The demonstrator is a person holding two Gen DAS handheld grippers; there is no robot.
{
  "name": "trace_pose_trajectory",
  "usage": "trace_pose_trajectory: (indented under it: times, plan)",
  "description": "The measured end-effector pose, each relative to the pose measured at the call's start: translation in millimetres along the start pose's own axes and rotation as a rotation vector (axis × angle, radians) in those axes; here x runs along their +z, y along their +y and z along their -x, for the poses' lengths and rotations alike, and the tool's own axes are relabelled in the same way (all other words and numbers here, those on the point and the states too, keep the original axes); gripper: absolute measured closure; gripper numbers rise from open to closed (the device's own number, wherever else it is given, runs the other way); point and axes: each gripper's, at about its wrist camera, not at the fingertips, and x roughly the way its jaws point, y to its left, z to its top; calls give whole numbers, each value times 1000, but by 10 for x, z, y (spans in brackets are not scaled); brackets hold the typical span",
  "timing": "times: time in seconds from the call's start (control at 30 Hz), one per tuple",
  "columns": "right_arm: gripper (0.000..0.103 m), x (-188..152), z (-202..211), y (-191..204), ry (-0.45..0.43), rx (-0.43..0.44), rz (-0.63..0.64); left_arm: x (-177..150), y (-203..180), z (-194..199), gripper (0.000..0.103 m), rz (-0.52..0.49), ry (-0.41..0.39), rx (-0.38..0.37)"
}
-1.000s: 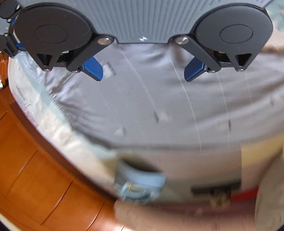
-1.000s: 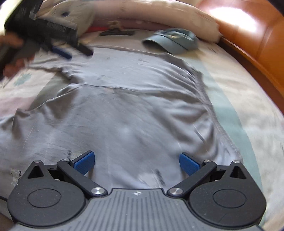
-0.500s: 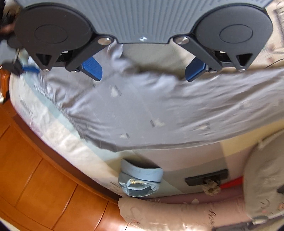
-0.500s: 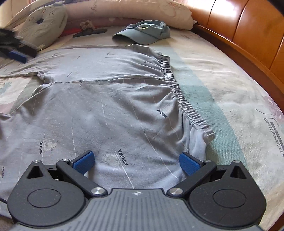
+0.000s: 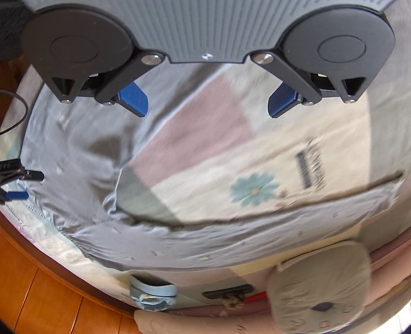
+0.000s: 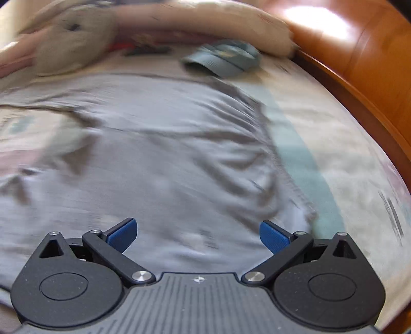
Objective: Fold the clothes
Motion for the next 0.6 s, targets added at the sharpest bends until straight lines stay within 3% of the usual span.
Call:
trace_pose_trajectory:
  times: [0.07,0.23,0.6]
  plan:
    - [0,4,49,203,-12,52,29,-168,41,47,4,14,0,8]
    - [0,-109,-104,640,79,89,77,-516,151,137,4,56,-4,19]
    - [0,-154,-153,687,133,58,3,-1068,273,288,4,64,-28,88]
